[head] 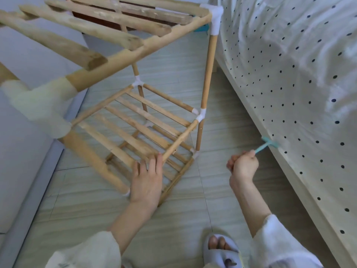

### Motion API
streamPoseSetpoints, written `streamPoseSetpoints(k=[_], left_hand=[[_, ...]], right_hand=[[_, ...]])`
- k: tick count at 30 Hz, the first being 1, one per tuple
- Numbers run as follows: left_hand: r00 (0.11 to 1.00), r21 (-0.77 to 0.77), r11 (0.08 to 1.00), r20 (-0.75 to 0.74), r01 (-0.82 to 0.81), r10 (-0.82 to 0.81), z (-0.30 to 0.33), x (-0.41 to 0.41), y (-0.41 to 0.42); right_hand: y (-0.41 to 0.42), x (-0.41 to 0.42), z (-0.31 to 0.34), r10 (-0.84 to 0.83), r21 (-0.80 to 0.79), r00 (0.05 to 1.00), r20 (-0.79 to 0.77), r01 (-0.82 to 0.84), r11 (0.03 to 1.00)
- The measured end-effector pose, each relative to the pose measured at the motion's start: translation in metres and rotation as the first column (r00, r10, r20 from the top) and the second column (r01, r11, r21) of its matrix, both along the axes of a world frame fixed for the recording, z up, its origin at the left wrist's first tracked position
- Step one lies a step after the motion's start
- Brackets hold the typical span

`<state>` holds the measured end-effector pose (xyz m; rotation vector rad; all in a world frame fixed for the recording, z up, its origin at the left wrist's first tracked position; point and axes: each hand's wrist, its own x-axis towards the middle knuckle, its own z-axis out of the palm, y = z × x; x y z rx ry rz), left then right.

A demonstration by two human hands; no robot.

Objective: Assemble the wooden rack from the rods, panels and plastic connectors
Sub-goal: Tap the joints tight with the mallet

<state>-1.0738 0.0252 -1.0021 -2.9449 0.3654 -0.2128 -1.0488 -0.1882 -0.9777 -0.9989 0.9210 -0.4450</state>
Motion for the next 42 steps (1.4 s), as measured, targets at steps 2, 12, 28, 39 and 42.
streamPoseSetpoints(k=[2,12,28,39,42], left_hand=[[0.999,0.004,1.000,0.035,0.026,-0.026,-0.006,0.002,0.000],[0.998,-0.042,0.998,0.045,0.038,-0.037,-0.015,0.006,-0.001],[0.999,-0.022,0.999,0.012,0.050,-0.049,-0.015,0.004,-0.001],[0.975,-0.196,0.956,0.004,0.219,-0.222,0.005,-0.007,0.001],[0.903,-0.378,0.828,0.062,0.415,-0.425,0.010,-0.022,0.013]], right_hand=[[-0.006,0.026,0.001,-0.128,0.083,0.992,-0.017,0.129,0.988],[0.042,0.058,-0.011,0.066,0.131,0.997,-0.030,-0.061,0.989],[0.055,0.059,0.021,0.313,0.247,0.948,0.050,-0.316,0.916],[0.041,0.001,0.012,0.523,0.294,0.852,0.017,-0.504,0.812],[0.036,-0.021,0.004,0.537,0.309,0.843,-0.036,-0.502,0.808]])
